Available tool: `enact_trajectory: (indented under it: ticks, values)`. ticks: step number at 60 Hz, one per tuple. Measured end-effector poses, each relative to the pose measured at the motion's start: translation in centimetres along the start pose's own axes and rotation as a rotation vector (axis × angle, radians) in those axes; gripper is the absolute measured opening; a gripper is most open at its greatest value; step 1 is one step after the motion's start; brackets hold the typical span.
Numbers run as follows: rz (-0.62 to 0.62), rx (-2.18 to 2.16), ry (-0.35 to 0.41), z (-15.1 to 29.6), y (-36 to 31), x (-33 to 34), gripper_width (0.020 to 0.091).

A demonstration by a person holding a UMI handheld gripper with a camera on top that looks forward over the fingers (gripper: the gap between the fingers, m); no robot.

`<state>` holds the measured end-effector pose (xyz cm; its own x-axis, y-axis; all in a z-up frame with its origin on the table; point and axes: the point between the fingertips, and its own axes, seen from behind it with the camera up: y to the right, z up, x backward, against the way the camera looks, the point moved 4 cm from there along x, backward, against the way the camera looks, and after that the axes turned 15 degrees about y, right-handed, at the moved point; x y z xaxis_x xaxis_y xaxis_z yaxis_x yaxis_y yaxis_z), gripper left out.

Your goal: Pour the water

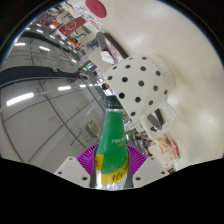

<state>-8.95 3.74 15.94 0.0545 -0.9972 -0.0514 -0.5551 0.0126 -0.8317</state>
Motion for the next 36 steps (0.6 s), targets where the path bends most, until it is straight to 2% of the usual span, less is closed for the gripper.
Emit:
enact_trajectory:
  ticks: [5,7,9,12,15,18,21,26,28,32,36]
  values:
    - [-0.012,-0.022,-0.028,-1.0,0.3,-1.1,0.0418]
    - [-0.009,-0.008,-0.062,-1.6,-0.8,1.1,0.0417]
    - [0.003,0.055,-0.091,-2.7,-0.6,-0.4,0.0419]
    - [0.065,0.222,-0.159,-4.2,-2.7,1.1,0.0414]
    - [0.150,0.471,-0.191,-4.9,-4.7,2.6,0.0412]
    - [0.249,0.785,-0.155,-4.1,-7.1,1.1,0.0414]
    - [0.385,1.083,-0.103,-2.3,-12.1,2.6,0.0414]
    - [0.477,1.500,0.017,-0.1,-16.1,2.7,0.0414]
    - [0.511,1.628,0.063,2.3,-18.7,2.9,0.0413]
    - [0.505,1.839,0.148,6.3,-20.6,2.8,0.0414]
    - [0.443,2.004,0.233,11.5,-21.6,2.5,0.0412]
